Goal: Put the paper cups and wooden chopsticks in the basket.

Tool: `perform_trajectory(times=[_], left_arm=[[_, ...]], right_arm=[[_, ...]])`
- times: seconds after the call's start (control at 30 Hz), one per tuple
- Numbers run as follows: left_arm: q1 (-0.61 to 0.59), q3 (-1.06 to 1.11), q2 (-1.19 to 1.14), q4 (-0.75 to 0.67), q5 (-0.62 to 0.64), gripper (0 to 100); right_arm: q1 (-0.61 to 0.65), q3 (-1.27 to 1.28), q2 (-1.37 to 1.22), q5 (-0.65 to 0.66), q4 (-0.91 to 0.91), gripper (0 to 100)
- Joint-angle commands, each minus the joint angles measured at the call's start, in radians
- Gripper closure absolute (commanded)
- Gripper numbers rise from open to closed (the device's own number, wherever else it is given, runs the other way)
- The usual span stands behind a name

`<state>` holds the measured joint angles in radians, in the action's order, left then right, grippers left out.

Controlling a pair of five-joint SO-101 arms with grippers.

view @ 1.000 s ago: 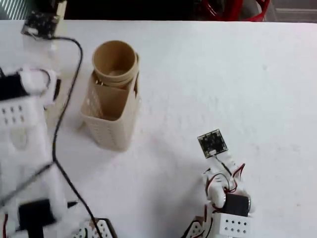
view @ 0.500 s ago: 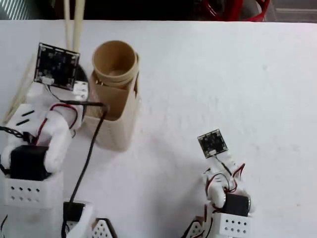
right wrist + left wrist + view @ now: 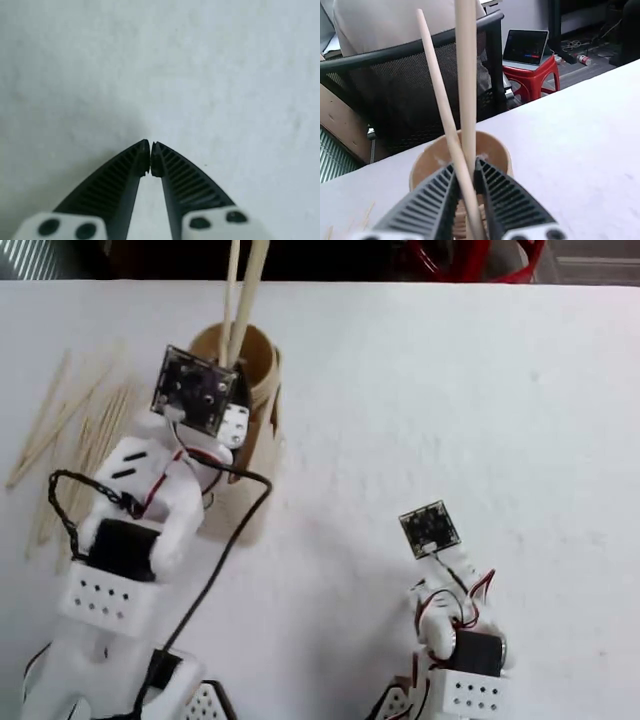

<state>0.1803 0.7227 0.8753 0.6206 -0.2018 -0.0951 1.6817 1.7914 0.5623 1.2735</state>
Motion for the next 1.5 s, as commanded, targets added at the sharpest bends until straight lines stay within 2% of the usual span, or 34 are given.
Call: perform_trajectory(times=[0.0, 0.3, 0.53, 0.7, 1.1, 1.27, 1.47], left_arm=[[0.002, 0.06, 0.033, -0.064, 0.011, 98], [-0.031, 0.255, 0.131, -0.158, 0.006, 97], [-0.09, 0.316, 0.182, -0.161, 0.006, 96], [-0.087, 0.311, 0.188, -0.158, 0.005, 85], [-0.09, 0.305, 0.189, -0.163, 0.002, 88], [-0.093, 0.219, 0.189, -0.153, 0.002, 88], [-0.102, 0.063, 0.189, -0.037, 0.002, 88]], right_arm=[[0.004, 0.009, 0.01, 0.003, 0.007, 97.9], [0.004, 0.009, 0.01, 0.003, 0.007, 97.9], [-0.001, 0.009, 0.01, 0.003, 0.007, 97.9], [-0.001, 0.009, 0.01, 0.003, 0.007, 97.9], [-0.001, 0.009, 0.01, 0.003, 0.007, 97.9], [-0.001, 0.009, 0.01, 0.003, 0.007, 97.9], [0.001, 0.009, 0.01, 0.003, 0.007, 97.9]])
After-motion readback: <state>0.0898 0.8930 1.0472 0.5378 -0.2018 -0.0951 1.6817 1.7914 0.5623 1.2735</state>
